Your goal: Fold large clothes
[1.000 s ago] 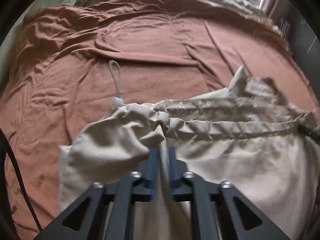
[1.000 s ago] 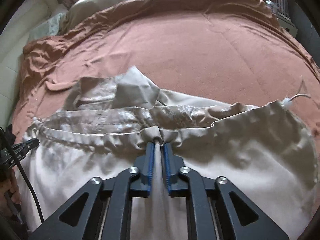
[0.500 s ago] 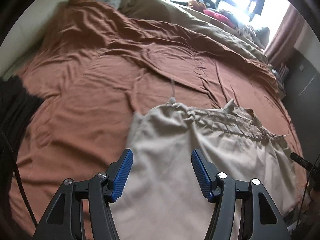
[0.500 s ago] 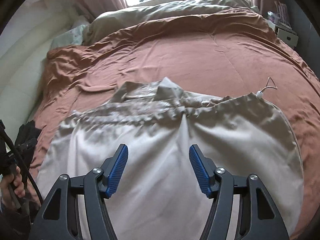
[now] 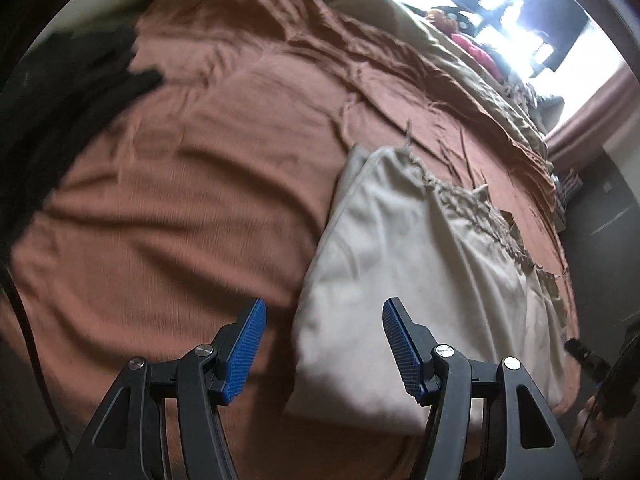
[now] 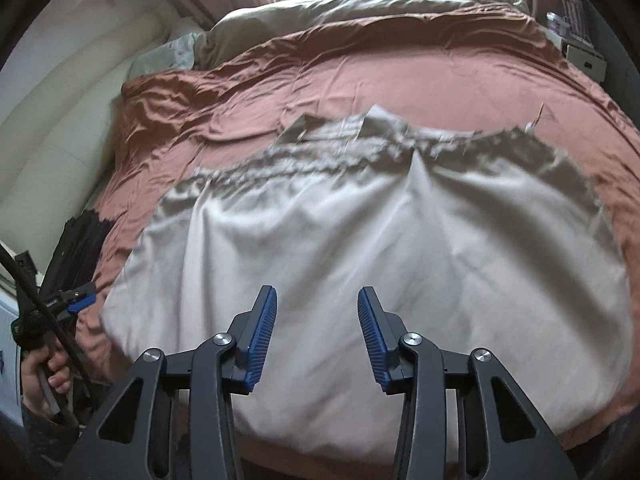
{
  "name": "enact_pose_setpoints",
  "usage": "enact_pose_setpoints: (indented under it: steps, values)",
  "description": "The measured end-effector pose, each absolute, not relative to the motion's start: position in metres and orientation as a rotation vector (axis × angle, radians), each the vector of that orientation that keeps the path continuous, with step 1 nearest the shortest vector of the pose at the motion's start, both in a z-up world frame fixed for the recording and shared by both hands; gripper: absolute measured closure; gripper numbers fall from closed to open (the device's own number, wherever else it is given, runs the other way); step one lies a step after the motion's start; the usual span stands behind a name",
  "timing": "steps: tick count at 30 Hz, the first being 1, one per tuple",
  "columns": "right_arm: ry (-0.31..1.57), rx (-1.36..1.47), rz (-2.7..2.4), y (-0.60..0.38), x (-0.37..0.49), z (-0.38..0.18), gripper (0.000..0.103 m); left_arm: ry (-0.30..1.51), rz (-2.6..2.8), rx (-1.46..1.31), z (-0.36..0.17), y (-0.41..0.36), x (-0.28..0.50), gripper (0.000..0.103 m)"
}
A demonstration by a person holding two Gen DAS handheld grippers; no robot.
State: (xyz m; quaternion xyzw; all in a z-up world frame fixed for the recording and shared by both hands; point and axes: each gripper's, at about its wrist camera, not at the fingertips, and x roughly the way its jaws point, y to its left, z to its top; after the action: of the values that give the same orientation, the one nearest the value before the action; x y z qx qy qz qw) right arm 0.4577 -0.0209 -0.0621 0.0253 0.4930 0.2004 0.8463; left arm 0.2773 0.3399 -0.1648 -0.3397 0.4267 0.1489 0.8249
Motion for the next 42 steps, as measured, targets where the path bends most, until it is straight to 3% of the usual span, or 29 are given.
enact_pose_setpoints:
  steps: [7,11,18,23,28,42]
  values:
    - [1.094,0.059,0.430,-0.011,0.444,-0.091,0.071,0.922,0.248,-0.970,-0.211,0.331,0.256,0.040]
    - [1.125,0.072,0.433,-0.003,0.441,-0.108,0.078,0.901,0.218,-1.029,-0.215,0.321,0.258,0.038]
    - [1.128,0.012,0.379,0.008,0.423,-0.127,0.080,0.862,0.254,-1.096,-0.219,0.319,0.255,0.038]
    - [1.085,-0.043,0.325,0.016,0.407,-0.116,0.080,0.847,0.264,-1.119,-0.221,0.319,0.245,0.047]
    - [1.104,-0.086,0.329,0.031,0.427,-0.131,0.080,0.832,0.305,-1.129,-0.224,0.319,0.240,0.062]
    - [1.169,-0.059,0.264,0.049,0.553,-0.149,0.091,0.787,0.323,-1.232,-0.228,0.316,0.229,0.078]
